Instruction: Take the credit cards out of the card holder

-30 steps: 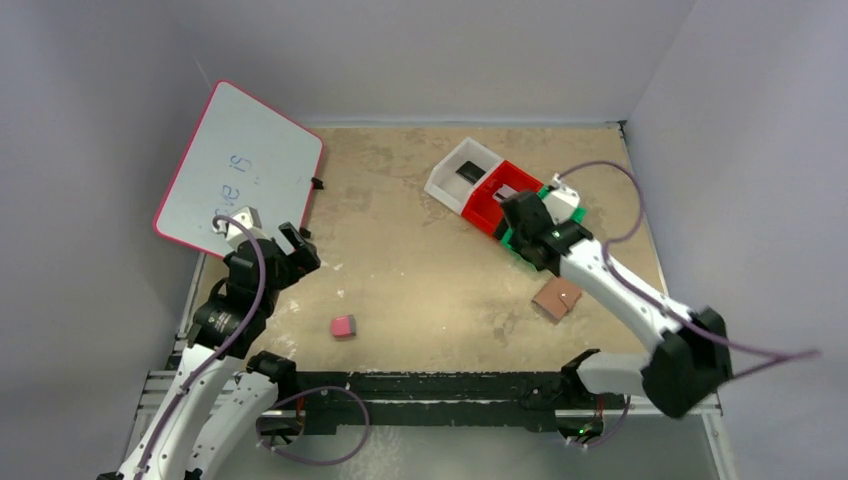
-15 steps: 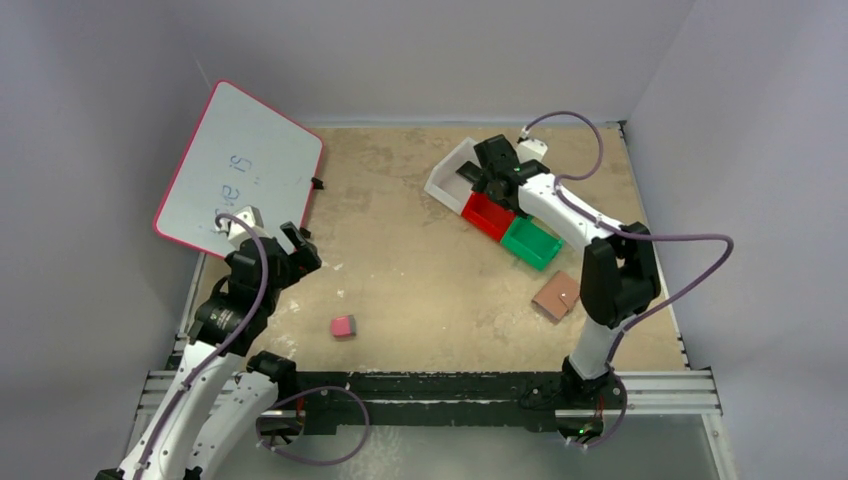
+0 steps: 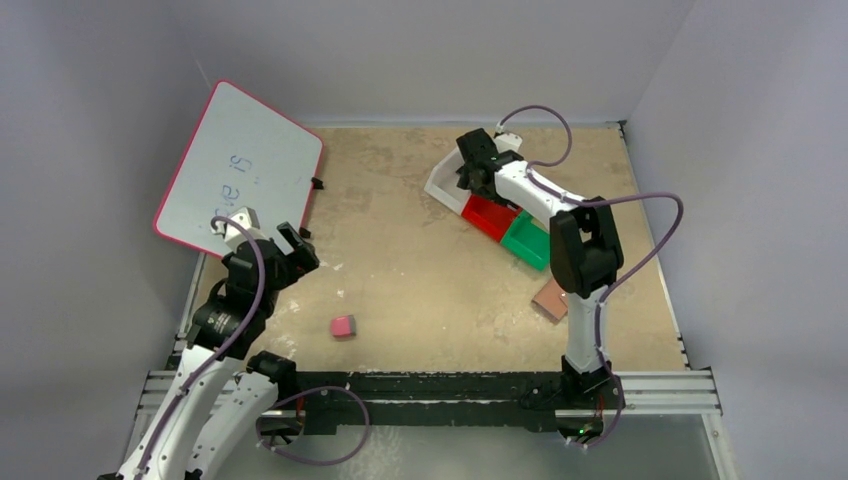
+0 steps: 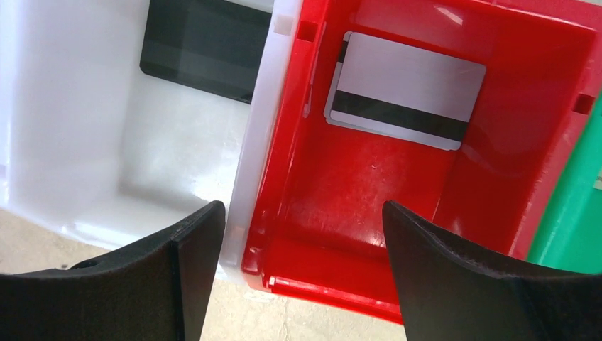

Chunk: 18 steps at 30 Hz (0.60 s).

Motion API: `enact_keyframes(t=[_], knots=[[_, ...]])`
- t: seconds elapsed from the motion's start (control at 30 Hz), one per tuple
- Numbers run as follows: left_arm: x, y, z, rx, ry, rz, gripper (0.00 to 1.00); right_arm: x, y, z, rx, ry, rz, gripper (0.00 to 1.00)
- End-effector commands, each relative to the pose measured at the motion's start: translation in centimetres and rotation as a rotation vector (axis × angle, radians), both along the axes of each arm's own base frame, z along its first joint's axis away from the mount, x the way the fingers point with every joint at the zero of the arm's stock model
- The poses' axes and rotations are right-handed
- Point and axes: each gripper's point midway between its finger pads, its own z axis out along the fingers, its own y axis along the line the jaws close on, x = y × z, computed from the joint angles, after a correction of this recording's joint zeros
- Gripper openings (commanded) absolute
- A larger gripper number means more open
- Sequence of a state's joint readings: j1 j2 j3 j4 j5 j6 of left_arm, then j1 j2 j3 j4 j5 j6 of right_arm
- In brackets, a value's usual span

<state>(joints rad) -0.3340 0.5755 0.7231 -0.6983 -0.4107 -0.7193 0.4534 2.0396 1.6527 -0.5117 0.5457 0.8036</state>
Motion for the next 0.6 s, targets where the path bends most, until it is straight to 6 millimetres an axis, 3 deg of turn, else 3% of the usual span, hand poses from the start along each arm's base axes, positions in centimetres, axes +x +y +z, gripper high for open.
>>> enact_keyframes(t=[0.0, 0.57], knots=[[0.3, 0.1, 1.0, -0.012, -0.042, 0.011, 0.91, 1.6, 1.0, 2.0, 0.009, -0.054, 0.036, 0.82], [0.3, 0.0, 0.9, -0.011, -0.036, 0.004, 0.91, -2.1, 5.0, -2.5, -0.005, 0.060, 0.154, 0.80]])
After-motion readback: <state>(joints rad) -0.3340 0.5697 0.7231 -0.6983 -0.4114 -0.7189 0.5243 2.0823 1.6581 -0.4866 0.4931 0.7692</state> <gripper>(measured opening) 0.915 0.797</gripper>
